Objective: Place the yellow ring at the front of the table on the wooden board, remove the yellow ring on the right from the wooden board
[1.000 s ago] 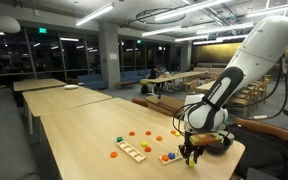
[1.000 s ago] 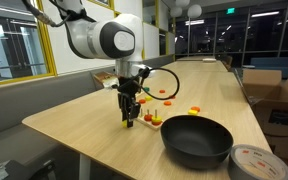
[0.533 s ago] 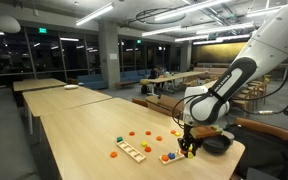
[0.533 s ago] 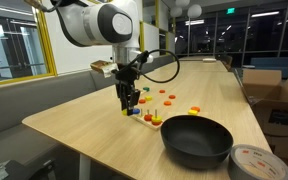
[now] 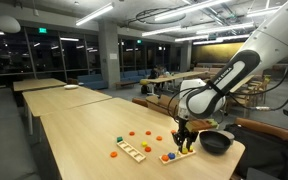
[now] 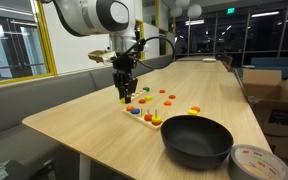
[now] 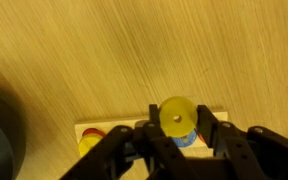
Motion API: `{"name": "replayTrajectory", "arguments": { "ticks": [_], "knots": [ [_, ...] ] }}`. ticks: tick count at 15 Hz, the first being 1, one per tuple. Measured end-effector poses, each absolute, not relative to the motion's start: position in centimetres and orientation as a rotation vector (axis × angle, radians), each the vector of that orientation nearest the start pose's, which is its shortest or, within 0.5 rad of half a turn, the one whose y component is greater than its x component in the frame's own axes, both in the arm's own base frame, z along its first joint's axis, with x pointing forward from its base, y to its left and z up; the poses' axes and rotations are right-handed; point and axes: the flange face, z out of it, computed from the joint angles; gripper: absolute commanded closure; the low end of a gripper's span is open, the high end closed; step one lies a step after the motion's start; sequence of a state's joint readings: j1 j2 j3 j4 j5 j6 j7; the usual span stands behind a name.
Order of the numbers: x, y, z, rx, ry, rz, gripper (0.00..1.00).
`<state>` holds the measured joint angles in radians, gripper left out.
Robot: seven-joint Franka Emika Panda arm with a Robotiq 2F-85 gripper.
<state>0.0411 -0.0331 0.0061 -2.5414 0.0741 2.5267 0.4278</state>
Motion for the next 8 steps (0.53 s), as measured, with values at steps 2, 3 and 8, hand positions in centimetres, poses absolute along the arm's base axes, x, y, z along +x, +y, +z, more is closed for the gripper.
{"name": "replayTrajectory", "arguments": {
  "ticks": [2,3,8],
  "knots": [
    [46.0,2.1,29.1,-3.019,0.674,-0.024,0.83],
    [46.3,2.1,29.3,-3.019,0.672,-0.029,0.83],
    [47.2,2.1,29.6,-3.026,0.663,-0.029,0.83]
  ]
}}
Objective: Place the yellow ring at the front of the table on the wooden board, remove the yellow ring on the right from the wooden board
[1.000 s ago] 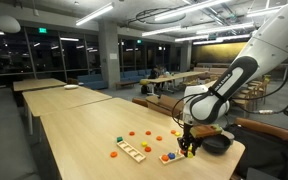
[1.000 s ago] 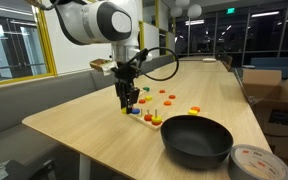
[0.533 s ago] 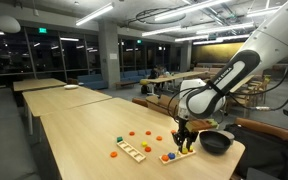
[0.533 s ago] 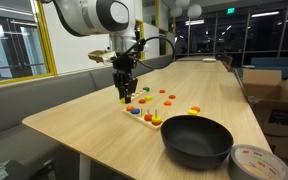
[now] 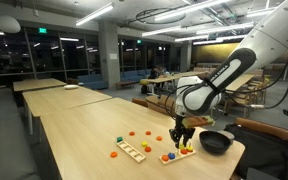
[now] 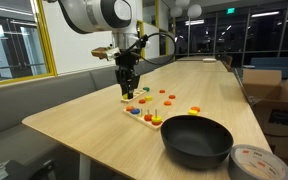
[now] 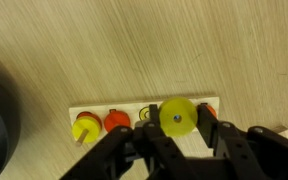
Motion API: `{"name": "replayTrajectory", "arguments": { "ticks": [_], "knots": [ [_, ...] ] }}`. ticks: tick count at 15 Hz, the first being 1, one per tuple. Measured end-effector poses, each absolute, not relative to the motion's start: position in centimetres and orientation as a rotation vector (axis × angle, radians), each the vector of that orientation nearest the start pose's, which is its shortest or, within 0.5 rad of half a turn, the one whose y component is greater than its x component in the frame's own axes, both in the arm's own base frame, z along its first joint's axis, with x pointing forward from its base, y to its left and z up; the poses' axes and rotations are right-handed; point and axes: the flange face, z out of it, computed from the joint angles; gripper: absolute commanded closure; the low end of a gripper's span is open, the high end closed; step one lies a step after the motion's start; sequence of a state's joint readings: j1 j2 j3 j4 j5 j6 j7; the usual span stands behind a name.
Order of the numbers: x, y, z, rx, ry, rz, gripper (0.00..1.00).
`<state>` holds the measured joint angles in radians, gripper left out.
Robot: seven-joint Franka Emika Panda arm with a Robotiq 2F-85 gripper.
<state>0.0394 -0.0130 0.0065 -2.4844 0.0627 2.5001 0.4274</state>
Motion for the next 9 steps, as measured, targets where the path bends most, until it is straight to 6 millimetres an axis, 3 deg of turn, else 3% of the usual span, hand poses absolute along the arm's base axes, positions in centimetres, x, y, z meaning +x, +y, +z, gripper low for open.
{"name": "replayTrajectory", "arguments": {
  "ticks": [9],
  "knots": [
    [49.3,2.2,27.6,-3.041,0.656,0.018,0.83]
  ]
}}
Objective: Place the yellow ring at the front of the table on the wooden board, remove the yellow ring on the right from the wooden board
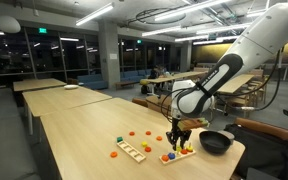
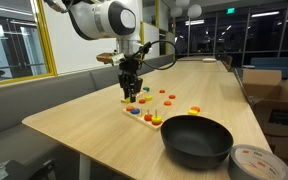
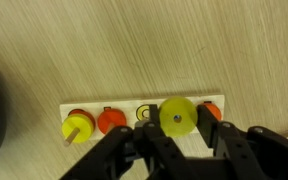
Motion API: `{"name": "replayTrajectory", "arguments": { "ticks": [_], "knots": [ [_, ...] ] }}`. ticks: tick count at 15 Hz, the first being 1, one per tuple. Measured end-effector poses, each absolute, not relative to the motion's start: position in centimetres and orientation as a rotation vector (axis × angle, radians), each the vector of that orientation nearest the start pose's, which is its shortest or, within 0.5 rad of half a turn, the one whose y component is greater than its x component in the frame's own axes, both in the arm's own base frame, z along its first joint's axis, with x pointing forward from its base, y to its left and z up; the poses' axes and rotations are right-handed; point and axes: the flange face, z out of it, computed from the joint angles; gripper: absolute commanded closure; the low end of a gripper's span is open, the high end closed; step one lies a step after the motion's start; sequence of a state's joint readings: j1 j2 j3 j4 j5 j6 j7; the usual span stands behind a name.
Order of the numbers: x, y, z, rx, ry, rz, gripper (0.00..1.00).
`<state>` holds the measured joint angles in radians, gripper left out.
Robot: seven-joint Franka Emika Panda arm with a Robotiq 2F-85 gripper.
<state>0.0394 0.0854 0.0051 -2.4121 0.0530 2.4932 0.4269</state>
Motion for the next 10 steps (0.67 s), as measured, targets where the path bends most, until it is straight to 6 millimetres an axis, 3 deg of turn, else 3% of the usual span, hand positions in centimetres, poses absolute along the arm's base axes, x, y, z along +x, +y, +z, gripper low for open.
{"name": "replayTrajectory", "arguments": {
  "ticks": [10],
  "knots": [
    [52.0,0.0,25.4,-3.041,0.719,0.079,0.83]
  ]
}}
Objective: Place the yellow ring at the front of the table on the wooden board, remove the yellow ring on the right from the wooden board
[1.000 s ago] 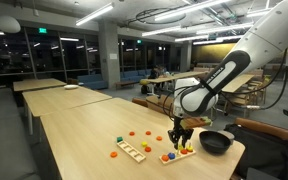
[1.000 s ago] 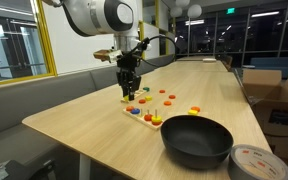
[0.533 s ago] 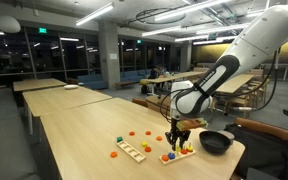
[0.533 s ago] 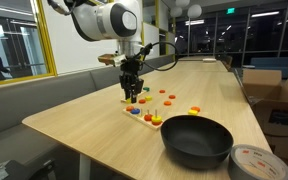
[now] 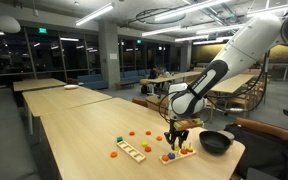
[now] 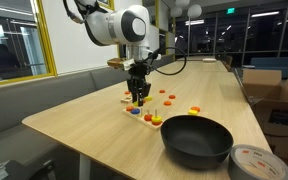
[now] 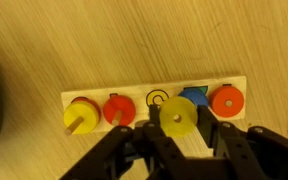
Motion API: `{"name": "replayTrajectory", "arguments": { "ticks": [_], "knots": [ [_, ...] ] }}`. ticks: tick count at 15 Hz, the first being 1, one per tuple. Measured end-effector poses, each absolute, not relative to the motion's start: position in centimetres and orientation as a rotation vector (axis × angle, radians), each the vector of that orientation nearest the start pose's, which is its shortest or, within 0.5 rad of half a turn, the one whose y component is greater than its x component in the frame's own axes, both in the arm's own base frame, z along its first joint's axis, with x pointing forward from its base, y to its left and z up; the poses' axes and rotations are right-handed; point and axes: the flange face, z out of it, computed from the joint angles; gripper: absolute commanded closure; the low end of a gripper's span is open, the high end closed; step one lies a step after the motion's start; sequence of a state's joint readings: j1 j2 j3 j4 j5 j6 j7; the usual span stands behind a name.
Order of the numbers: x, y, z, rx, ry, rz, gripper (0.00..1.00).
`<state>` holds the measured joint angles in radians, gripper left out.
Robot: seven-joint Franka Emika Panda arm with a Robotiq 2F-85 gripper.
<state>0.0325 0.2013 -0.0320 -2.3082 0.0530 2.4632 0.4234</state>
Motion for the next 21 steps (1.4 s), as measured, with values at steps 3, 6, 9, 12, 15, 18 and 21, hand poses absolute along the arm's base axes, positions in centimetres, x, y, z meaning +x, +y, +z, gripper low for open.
{"name": "replayTrajectory", "arguments": {
  "ticks": [3,6,9,12,15,18,21],
  "knots": [
    [52.7,-0.7,24.7,-3.041,0.737,0.096,0.83],
    [53.3,-1.0,24.3,-3.042,0.746,0.105,0.83],
    [53.8,-1.2,24.2,-3.043,0.750,0.113,0.83],
    [54.0,-1.5,24.2,-3.042,0.759,0.113,0.83],
    [54.2,-1.9,24.2,-3.041,0.770,0.118,0.83],
    [54.1,-2.3,24.2,-3.041,0.774,0.120,0.83],
    [54.1,-2.4,24.2,-3.042,0.767,0.121,0.83]
  ]
}}
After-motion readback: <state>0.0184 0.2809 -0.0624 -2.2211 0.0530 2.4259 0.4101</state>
